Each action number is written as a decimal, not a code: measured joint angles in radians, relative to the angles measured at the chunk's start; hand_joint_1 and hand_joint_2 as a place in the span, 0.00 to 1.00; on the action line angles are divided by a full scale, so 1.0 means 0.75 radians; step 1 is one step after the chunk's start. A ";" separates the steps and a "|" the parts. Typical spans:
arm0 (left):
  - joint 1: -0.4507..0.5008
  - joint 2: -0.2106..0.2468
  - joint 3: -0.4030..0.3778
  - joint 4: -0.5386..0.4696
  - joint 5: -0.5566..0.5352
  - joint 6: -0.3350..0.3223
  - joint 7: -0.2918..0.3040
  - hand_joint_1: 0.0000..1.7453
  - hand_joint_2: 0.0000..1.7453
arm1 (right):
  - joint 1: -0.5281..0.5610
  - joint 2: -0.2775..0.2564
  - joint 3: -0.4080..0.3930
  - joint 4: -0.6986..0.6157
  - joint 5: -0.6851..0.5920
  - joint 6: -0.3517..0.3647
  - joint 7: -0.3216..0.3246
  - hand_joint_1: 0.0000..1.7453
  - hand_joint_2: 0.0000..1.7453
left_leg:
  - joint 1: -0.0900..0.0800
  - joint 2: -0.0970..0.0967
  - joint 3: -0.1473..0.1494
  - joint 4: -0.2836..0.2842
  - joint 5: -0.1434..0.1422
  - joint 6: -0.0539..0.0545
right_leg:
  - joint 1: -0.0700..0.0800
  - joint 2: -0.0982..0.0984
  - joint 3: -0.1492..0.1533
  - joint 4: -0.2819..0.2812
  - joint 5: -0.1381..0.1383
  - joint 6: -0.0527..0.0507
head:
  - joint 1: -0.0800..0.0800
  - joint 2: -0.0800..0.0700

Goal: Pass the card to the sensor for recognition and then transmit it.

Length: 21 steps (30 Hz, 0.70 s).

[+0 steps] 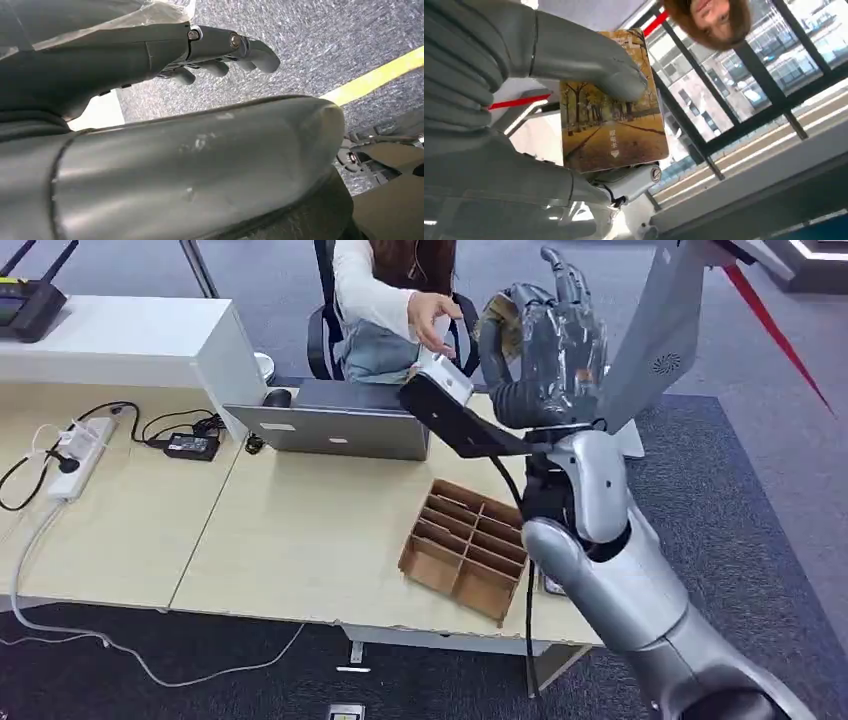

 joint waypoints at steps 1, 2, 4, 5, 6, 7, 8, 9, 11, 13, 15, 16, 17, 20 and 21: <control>0.000 0.000 -0.001 0.000 -0.001 0.000 -0.001 0.00 0.00 | -0.016 0.014 0.009 0.034 -0.007 -0.002 -0.002 0.65 1.00 | 0.000 0.000 0.000 0.000 0.000 0.000 | 0.000 0.000 0.000 0.000 0.000 0.000 | 0.000 0.000; 0.000 0.000 -0.002 0.000 -0.002 -0.001 0.000 0.00 0.00 | -0.034 0.032 0.020 0.078 -0.018 -0.005 -0.007 0.69 1.00 | 0.000 0.000 0.000 0.000 0.000 0.000 | 0.000 0.000 0.000 0.000 0.000 0.000 | 0.000 0.000; 0.000 0.000 -0.003 0.000 -0.004 -0.004 0.000 0.00 0.00 | -0.065 0.070 0.041 0.163 -0.032 -0.012 -0.018 0.78 1.00 | 0.000 0.000 0.000 0.000 0.000 0.000 | 0.000 0.000 -0.001 0.000 0.000 0.000 | 0.000 0.000; 0.000 0.000 -0.003 0.000 -0.005 -0.005 0.002 0.00 0.00 | -0.074 0.091 0.052 0.201 -0.039 -0.012 -0.021 0.83 1.00 | 0.000 0.000 0.000 0.000 0.000 0.000 | 0.000 0.000 -0.001 0.000 0.000 0.000 | -0.001 0.000; 0.000 0.000 -0.004 0.000 -0.007 -0.009 0.004 0.00 0.00 | -0.081 0.107 0.061 0.237 -0.043 -0.012 -0.025 0.83 1.00 | 0.000 0.000 0.000 0.000 0.000 0.000 | 0.000 0.000 -0.001 0.000 0.000 0.000 | 0.000 0.000; 0.000 0.001 -0.004 0.000 -0.008 -0.012 0.005 0.00 0.00 | -0.088 0.126 0.072 0.275 -0.046 -0.011 -0.025 0.86 1.00 | 0.000 0.000 0.000 0.000 0.000 0.000 | 0.000 0.000 -0.001 0.000 0.000 0.000 | -0.001 0.000; 0.000 0.001 -0.004 0.000 -0.009 -0.012 0.005 0.00 0.00 | -0.095 0.142 0.082 0.311 -0.053 -0.008 -0.027 0.89 1.00 | 0.000 0.000 0.000 0.000 0.000 0.000 | 0.000 0.000 -0.001 0.000 0.000 0.000 | -0.001 0.000; 0.000 0.000 -0.004 0.000 -0.012 -0.013 0.005 0.00 0.00 | -0.104 0.160 0.090 0.348 -0.065 -0.003 -0.029 0.89 1.00 | 0.000 0.000 0.000 0.000 0.000 0.000 | 0.000 0.000 -0.001 0.000 0.000 0.000 | 0.000 0.000; 0.000 0.000 -0.004 0.000 -0.013 -0.014 0.005 0.00 0.00 | -0.123 0.188 0.102 0.411 -0.077 0.001 -0.030 0.92 1.00 | 0.000 0.000 0.000 0.000 0.000 0.000 | 0.000 0.000 -0.002 0.000 0.000 0.000 | 0.000 0.000; 0.000 0.000 -0.004 0.000 -0.017 -0.014 0.005 0.00 0.00 | -0.133 0.215 0.116 0.467 -0.096 0.009 -0.035 0.98 1.00 | 0.000 0.000 0.000 0.000 0.000 0.000 | 0.000 0.000 -0.001 0.000 0.000 0.000 | -0.001 0.000; 0.000 0.001 -0.004 0.000 -0.022 -0.015 0.005 0.00 0.00 | -0.137 0.248 0.125 0.533 -0.104 0.011 -0.047 1.00 1.00 | 0.000 0.000 0.000 0.000 0.000 0.000 | 0.000 0.000 -0.001 0.000 0.000 0.000 | -0.001 0.000; 0.000 0.001 -0.004 0.000 -0.025 -0.015 0.005 0.00 0.00 | -0.141 0.264 0.130 0.567 -0.109 0.010 -0.049 1.00 1.00 | 0.000 0.000 0.000 0.000 0.000 0.000 | 0.000 0.000 -0.001 0.000 0.000 0.000 | 0.000 0.000; 0.000 0.001 -0.004 0.000 -0.026 -0.015 0.005 0.00 0.00 | -0.144 0.282 0.140 0.608 -0.113 0.009 -0.052 1.00 1.00 | 0.000 0.000 0.000 0.000 0.000 0.000 | 0.000 0.000 -0.001 0.000 0.000 0.000 | -0.001 0.000; 0.000 0.000 -0.004 0.000 -0.032 -0.016 0.005 0.00 0.00 | -0.152 0.317 0.154 0.693 -0.123 0.040 -0.034 1.00 1.00 | 0.000 0.000 0.000 0.000 0.000 0.000 | 0.000 0.000 -0.001 0.000 0.000 0.000 | -0.001 0.000; 0.001 0.000 -0.005 0.000 -0.033 -0.016 0.006 0.00 0.00 | -0.156 0.320 0.157 0.713 -0.132 0.059 -0.022 1.00 1.00 | 0.000 0.000 0.000 0.000 0.000 0.000 | 0.000 0.000 -0.001 0.000 0.000 0.000 | -0.001 0.000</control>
